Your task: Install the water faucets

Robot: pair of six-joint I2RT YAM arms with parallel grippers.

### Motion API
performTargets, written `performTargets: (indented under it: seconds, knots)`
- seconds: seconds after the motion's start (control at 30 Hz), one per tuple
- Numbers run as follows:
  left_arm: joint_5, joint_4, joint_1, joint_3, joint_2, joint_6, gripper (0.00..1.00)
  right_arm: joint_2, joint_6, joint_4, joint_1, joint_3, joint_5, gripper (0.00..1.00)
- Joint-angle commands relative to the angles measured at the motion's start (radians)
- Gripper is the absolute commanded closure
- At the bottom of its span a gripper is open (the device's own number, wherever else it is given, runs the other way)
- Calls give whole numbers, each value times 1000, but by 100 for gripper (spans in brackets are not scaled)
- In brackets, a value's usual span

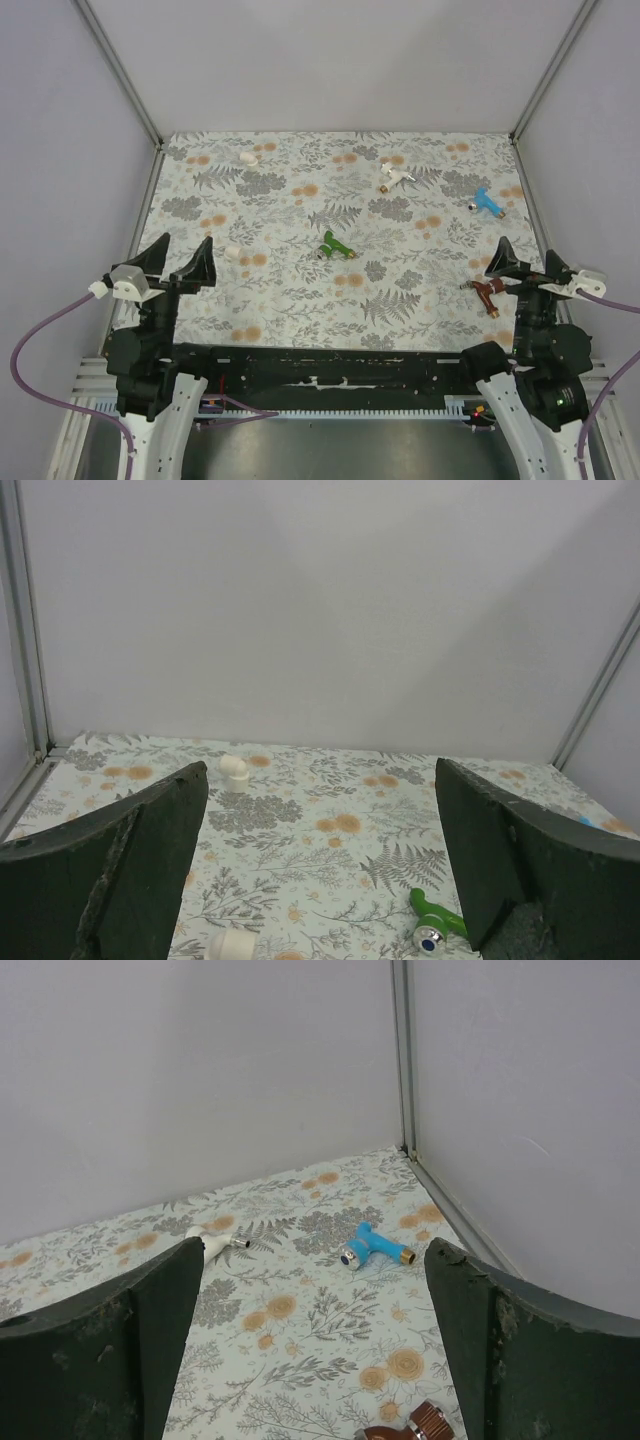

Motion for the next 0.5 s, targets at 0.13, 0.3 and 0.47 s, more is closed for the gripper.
performTargets:
  seconds: [0.13,0.3,0.47]
  knots:
    - [-24,25,2,3,-54,-39,2,154,70,-39,4,96,-172,2]
    - [-6,24,-16,2,-58,-33,2,386,139,-45,4,174,-321,2]
    - [-18,11,-36,6,-60,-25,0,694,303,-53,4,248,-457,2]
